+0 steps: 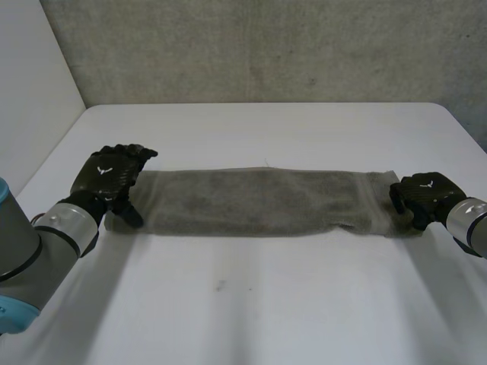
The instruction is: Fold the towel.
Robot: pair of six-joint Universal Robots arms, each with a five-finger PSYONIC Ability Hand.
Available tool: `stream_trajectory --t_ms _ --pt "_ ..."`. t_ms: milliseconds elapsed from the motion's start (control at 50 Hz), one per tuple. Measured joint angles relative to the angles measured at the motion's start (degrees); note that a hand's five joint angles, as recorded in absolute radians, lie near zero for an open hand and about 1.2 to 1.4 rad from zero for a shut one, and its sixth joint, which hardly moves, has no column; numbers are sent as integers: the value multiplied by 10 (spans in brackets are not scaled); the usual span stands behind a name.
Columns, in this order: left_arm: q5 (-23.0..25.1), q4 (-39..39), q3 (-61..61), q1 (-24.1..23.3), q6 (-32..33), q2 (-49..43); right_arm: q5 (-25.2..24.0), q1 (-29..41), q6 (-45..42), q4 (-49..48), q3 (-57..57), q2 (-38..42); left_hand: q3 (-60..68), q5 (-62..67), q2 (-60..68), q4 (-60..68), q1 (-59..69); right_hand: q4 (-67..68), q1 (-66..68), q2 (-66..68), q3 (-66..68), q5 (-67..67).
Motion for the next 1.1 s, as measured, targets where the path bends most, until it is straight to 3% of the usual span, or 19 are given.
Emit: stream_trajectory --t_ms 60,160,200,600,900,1100 --pt "0 1 -2 0 0 0 1 -5 -2 -12 -4 12 0 -1 0 0 0 32 32 29 32 31" --pt "1 4 -3 -1 0 0 1 -10 -4 -26 -10 29 0 -1 0 0 0 224 224 226 220 226" --pt "0 5 -4 -1 0 0 1 -11 -4 -30 -11 33 0 -1 0 0 0 250 237 248 248 251" --pt "1 15 -13 -2 1 0 -4 -21 -7 -35 -16 39 0 -1 0 0 0 256 237 250 252 255" --pt "1 14 -13 -1 1 1 -1 -161 -73 17 -101 37 0 -1 0 0 0 256 238 250 252 255" --pt "1 14 -13 -1 1 2 -2 -169 -88 81 -167 26 0 -1 0 0 0 256 240 250 252 258"
